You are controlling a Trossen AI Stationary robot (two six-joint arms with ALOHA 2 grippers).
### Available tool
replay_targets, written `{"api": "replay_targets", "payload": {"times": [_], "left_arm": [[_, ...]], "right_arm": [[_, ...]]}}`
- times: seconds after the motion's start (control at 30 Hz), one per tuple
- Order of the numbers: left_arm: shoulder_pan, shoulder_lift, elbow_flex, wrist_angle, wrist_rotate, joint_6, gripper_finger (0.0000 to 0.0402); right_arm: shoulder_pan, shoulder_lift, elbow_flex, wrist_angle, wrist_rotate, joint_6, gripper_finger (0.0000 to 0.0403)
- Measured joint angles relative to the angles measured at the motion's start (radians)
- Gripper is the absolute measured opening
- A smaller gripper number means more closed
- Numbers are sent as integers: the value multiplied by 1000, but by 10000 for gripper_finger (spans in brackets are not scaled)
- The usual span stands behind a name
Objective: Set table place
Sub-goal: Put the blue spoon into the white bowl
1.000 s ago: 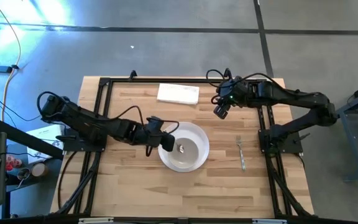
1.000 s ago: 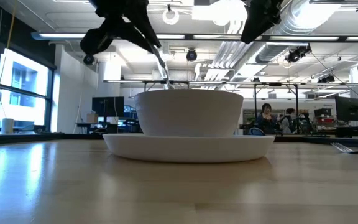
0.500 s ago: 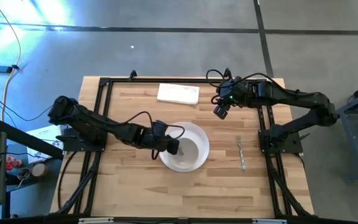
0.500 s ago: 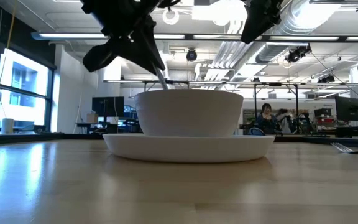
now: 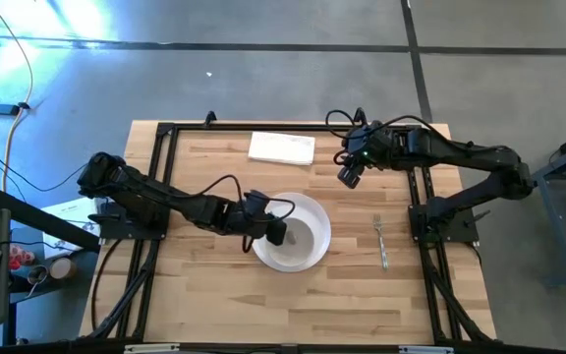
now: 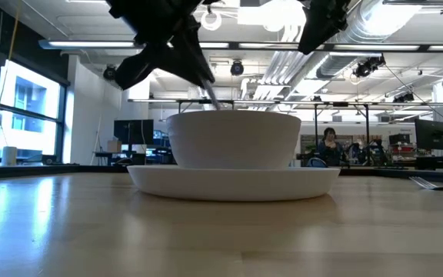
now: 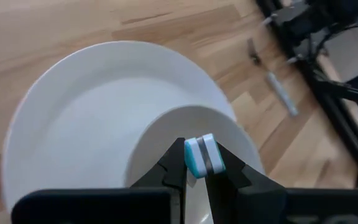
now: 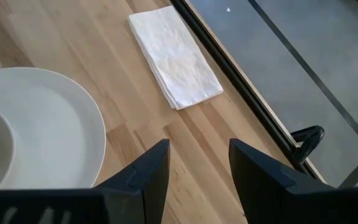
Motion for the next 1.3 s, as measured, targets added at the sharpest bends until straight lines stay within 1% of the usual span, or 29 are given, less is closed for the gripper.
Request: {"api": "replay_targets", "payload": {"times": [0.1,0.23,0.37,0.47,0.67,0.77,0.83,0.9,1.0,1.1,1.13,1.2,1.3], "left_arm": [[0,0,0,23,4,35,24],[1,0,0,-23,14,50,24],[1,-28,0,-77,15,55,24],[1,-89,-1,-74,-11,104,24],[1,-267,0,-64,-95,259,24],[1,-337,-11,-33,-112,316,24],[0,-367,-70,38,-116,321,24],[0,-388,-185,187,-101,297,24],[0,-398,-397,537,-82,232,24],[0,-399,-560,794,-90,157,24],[0,-396,-593,838,-90,149,24],[-1,-396,-627,864,-91,138,24],[0,-396,-614,807,-90,133,24]], "right_arm": [[0,0,0,-2,0,0,158],[0,0,0,-2,0,1,158],[0,0,0,-2,0,3,158],[0,0,0,-2,0,4,158],[0,1,0,0,0,11,157],[0,1,0,3,1,29,158],[0,0,0,6,1,39,157],[-1,1,0,7,1,41,157],[-1,1,0,13,1,56,157],[-1,0,0,14,1,64,157],[-1,0,0,15,1,64,157],[-1,0,0,20,1,65,157],[-1,0,0,23,1,68,157]]}}
